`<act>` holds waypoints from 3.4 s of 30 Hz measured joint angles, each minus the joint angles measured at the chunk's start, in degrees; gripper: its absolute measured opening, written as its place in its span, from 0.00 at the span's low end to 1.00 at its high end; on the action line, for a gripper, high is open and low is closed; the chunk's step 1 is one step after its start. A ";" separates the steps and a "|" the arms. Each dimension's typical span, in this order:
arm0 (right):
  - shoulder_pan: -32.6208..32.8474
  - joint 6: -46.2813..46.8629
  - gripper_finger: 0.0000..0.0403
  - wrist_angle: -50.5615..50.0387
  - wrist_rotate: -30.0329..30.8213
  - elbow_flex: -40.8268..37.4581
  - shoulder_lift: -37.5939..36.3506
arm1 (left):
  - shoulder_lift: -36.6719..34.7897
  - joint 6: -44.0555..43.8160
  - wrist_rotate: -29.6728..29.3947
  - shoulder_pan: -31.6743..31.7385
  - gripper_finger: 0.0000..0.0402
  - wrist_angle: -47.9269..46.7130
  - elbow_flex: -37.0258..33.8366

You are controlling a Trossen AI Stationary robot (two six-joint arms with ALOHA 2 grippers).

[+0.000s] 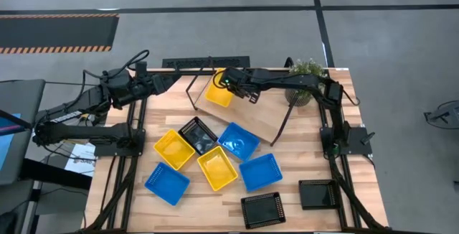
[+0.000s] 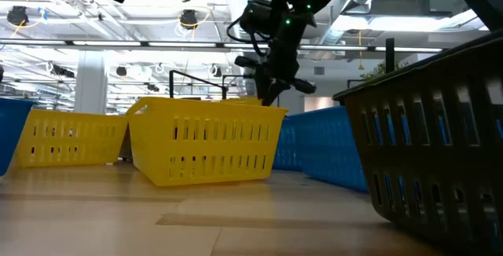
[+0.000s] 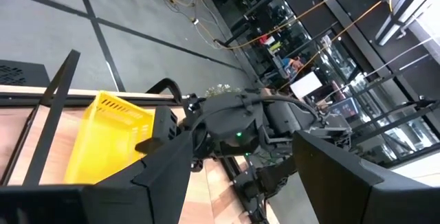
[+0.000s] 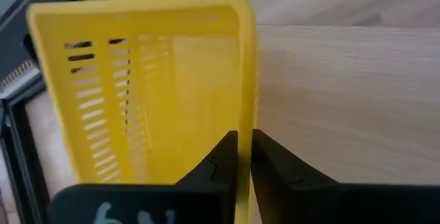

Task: Stack baskets on shelf by color
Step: Put the right yellow bin on the shelf, then stack the right yellow bin on top of the yellow bin on the shelf

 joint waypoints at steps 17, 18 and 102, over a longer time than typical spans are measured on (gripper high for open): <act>0.77 -8.38 0.44 4.38 -1.85 -1.46 0.00 | 0.00 0.26 0.02 0.00 0.59 -0.39 0.00; 0.79 -9.76 0.46 4.37 -2.77 -1.46 -0.13 | 0.00 0.26 0.12 0.00 0.59 -0.40 0.00; 31.17 -34.58 0.49 -2.01 -14.93 -1.35 0.85 | -1.51 2.62 15.99 -0.04 0.59 -12.66 0.00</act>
